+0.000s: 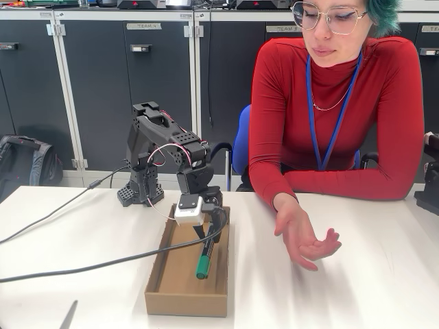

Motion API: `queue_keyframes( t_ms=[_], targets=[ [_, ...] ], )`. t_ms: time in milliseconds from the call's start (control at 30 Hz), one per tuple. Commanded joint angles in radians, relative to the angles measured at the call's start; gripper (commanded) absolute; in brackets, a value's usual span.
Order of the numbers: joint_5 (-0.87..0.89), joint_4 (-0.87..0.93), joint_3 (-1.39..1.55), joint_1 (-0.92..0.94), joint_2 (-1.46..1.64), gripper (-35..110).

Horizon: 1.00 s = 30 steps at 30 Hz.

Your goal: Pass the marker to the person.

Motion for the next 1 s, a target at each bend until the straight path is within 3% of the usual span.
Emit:
queue_keyframes(
  t_ms=[0, 300, 600, 967],
  targets=[
    [-0.058, 0.032, -0.143, 0.021, 0.107, -5],
    [-0.147, 0.035, -0.319, 0.100, 0.135, -5],
    [-0.175, -0.192, -0.397, 0.130, 0.075, -5],
    [-0.140, -0.449, -0.451, 0.041, -0.054, -5]
  ],
)
